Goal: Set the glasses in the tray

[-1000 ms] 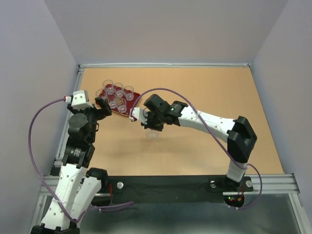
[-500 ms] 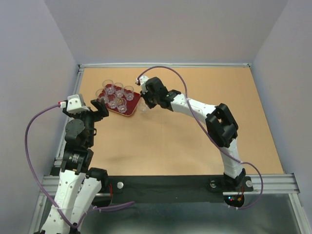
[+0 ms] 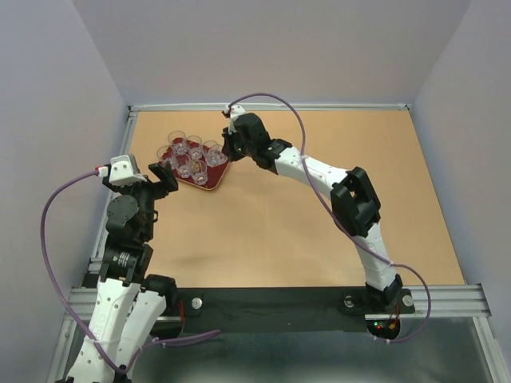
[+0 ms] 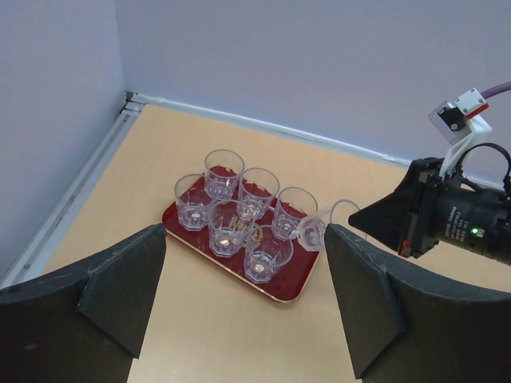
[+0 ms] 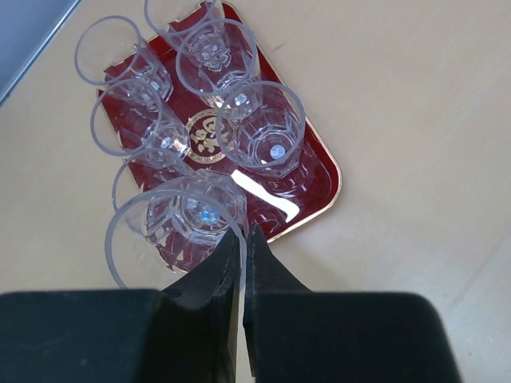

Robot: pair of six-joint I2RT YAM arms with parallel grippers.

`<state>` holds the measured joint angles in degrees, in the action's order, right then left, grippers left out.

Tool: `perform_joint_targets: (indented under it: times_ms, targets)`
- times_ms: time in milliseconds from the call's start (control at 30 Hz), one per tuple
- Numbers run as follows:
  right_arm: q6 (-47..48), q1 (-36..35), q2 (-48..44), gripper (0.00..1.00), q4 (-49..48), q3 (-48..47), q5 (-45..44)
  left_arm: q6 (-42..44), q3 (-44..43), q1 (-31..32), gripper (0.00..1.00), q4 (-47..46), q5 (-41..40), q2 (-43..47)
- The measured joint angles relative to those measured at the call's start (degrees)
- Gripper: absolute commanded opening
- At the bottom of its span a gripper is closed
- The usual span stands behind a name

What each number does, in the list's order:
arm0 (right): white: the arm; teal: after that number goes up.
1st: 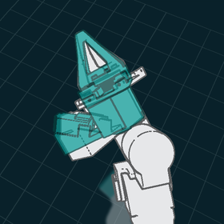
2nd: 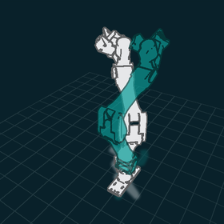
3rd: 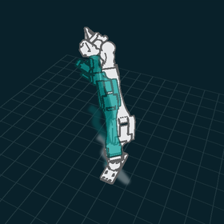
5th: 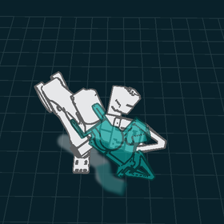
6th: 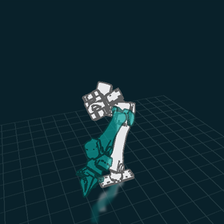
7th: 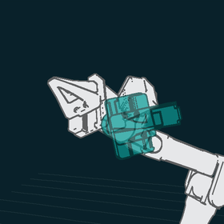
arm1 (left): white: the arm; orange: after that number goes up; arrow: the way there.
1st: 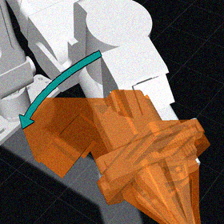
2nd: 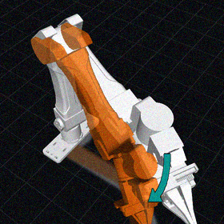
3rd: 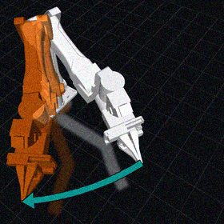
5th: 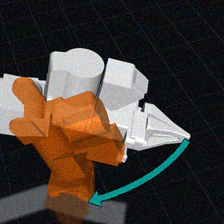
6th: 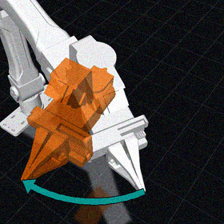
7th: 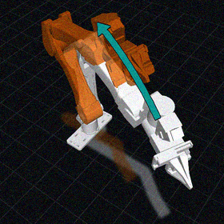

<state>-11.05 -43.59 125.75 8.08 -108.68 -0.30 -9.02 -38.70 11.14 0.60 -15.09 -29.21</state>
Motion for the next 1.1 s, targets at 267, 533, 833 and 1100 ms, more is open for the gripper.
perform_joint_targets:
  times_ms: [267,533,833,1100]
  targets:
    - [-1.2,0.0,3.7,0.01,-0.4,-1.3,0.0,0.0,0.0,0.0,0.91,0.0,0.0,0.1]
    - [-1.1,0.0,4.1,0.01,-1.3,-1.3,0.0,0.0,0.0,0.0,0.91,-0.1,0.0,0.1]
    - [-0.9,0.0,7.4,0.09,-1.7,-1.3,0.0,0.0,0.0,0.0,0.91,-0.3,0.0,0.1]
    - [-0.4,0.0,7.6,0.41,-2.5,-1.3,0.0,0.0,0.0,0.0,0.91,-0.4,0.1,0.1]
